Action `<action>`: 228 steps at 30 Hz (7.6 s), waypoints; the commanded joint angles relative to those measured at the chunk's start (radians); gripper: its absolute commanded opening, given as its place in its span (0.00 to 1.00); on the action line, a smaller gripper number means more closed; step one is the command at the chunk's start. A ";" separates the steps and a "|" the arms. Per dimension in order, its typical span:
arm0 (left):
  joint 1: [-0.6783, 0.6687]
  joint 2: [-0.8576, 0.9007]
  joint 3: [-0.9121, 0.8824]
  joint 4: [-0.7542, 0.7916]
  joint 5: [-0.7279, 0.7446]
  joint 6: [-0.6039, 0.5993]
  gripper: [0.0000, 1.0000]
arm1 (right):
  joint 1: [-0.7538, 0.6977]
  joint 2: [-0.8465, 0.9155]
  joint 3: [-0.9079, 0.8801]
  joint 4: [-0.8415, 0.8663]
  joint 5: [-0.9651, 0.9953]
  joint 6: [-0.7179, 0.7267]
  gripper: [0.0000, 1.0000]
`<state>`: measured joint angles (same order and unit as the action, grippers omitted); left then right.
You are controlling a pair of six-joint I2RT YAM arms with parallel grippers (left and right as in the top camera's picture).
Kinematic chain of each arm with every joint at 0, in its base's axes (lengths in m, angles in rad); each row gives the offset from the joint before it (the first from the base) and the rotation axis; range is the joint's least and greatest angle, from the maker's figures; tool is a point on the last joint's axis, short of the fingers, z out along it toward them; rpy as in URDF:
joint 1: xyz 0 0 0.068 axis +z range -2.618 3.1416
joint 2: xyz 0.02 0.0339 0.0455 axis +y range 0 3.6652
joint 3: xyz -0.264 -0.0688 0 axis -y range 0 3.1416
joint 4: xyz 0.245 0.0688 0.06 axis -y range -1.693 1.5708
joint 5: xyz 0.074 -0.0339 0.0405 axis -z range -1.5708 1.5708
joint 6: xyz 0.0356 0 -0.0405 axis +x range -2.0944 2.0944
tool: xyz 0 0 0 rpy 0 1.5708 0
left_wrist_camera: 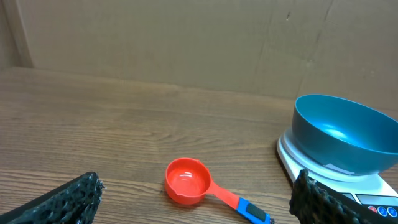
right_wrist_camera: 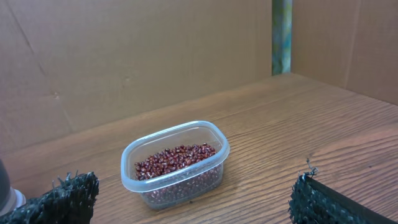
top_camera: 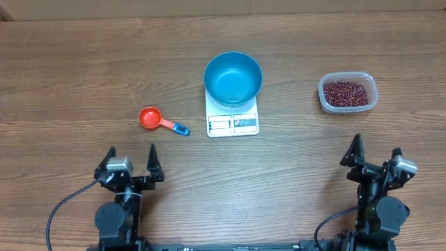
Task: Scoop item into bowl and weigh 150g on scale
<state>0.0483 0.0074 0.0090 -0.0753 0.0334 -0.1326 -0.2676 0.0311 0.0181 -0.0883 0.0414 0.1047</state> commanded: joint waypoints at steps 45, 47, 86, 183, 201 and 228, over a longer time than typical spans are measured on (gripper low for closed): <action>0.004 0.015 0.386 -0.139 -0.025 0.066 1.00 | 0.001 0.002 -0.010 0.008 0.009 -0.002 1.00; 0.004 0.047 0.457 -0.209 -0.046 0.065 1.00 | 0.001 0.002 -0.010 0.008 0.009 -0.002 1.00; 0.004 1.197 1.174 -0.888 0.117 -0.238 0.73 | 0.001 0.002 -0.010 0.008 0.009 -0.002 1.00; 0.010 1.344 1.220 -0.967 0.489 -0.655 0.04 | 0.005 0.030 0.152 0.010 -0.803 0.643 1.00; -0.003 1.344 1.220 -1.048 0.491 -0.720 0.04 | 0.005 0.621 0.753 -0.664 -1.228 0.200 1.00; -0.474 1.344 1.220 -0.935 0.143 -1.611 0.04 | 0.703 0.995 0.735 -0.200 -0.729 0.666 0.70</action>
<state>-0.4198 1.3602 1.2175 -1.0336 0.2142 -1.6695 0.3851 1.0054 0.7502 -0.3077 -0.7986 0.6323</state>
